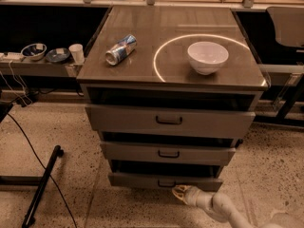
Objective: Close bottom drawer
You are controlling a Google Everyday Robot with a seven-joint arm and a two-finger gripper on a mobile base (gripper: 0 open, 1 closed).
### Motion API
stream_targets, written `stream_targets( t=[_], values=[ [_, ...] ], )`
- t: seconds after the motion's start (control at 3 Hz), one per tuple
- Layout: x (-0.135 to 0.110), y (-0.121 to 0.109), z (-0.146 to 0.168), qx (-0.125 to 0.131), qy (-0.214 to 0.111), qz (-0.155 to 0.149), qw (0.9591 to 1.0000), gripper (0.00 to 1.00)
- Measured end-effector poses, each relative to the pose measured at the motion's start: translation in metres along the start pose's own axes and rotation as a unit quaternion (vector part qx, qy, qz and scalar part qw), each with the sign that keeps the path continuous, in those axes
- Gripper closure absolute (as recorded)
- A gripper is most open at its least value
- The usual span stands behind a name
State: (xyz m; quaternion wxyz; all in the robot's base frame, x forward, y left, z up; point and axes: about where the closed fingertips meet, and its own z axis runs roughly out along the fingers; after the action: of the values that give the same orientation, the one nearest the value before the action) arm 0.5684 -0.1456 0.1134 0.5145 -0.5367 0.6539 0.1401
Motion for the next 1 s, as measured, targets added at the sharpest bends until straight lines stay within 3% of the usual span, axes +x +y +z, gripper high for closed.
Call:
stream_targets(
  t=[0.33,1.0],
  values=[
    [0.0076,-0.0352,0.0232,-0.003,0.0,0.001,1.0,1.0],
    [0.0088,-0.0395,0.0259,-0.007,-0.009,0.01,0.9999,1.0]
  ],
)
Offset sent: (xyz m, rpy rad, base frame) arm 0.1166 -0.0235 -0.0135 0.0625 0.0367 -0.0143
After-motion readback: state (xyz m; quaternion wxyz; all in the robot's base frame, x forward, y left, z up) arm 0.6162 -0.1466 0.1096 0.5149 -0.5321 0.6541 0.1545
